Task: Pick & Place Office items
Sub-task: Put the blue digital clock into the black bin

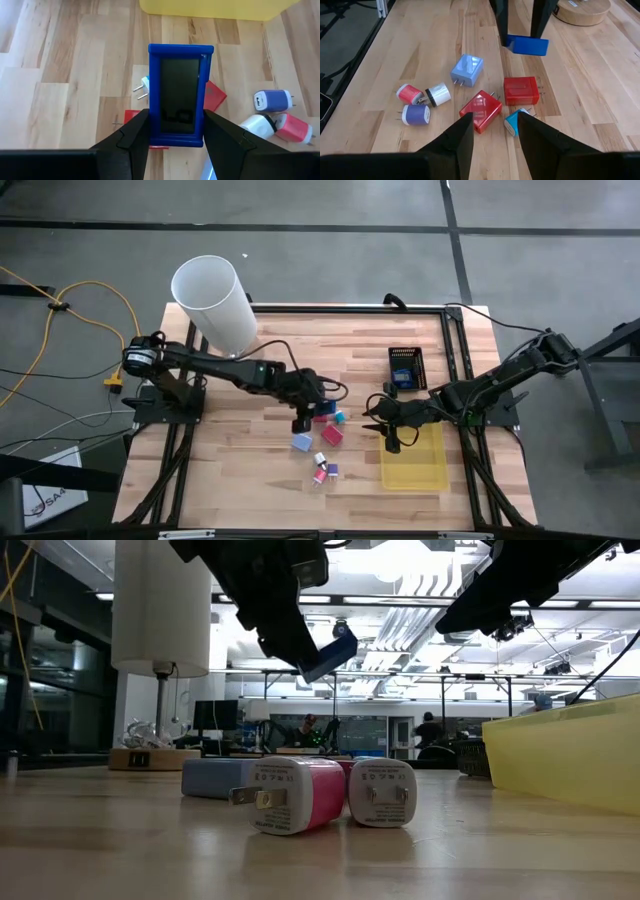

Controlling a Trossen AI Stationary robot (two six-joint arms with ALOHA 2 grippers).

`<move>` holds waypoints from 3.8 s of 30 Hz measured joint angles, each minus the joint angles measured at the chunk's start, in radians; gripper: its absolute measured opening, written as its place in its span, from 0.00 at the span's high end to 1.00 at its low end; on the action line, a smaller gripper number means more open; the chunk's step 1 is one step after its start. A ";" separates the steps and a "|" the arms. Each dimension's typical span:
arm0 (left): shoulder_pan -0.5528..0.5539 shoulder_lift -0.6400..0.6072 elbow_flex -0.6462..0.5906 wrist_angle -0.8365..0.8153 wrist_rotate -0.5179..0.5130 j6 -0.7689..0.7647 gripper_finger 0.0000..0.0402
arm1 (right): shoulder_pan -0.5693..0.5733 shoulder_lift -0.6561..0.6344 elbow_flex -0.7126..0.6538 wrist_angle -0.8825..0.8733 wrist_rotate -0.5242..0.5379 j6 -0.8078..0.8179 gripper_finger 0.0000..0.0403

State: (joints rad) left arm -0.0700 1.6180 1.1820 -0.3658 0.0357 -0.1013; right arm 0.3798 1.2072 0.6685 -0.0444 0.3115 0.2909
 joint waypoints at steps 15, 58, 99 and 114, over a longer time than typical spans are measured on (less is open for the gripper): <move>-0.034 0.000 0.000 0.000 0.119 0.042 0.61 | -0.002 0.000 0.000 0.008 -0.003 -0.030 0.65; -0.100 0.000 0.000 0.015 -0.408 0.049 0.61 | -0.130 0.030 0.001 0.172 0.072 0.625 0.65; -0.076 0.000 0.000 -0.034 -0.675 -0.071 0.61 | -0.278 0.185 0.000 0.438 0.063 0.432 0.72; -0.132 0.000 0.000 -0.034 -0.402 0.023 0.61 | -0.268 0.185 0.000 0.437 -0.209 0.085 0.72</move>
State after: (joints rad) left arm -0.2024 1.6184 1.1820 -0.3996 -0.3661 -0.0786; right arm 0.1121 1.3918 0.6685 0.3929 0.1028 0.3756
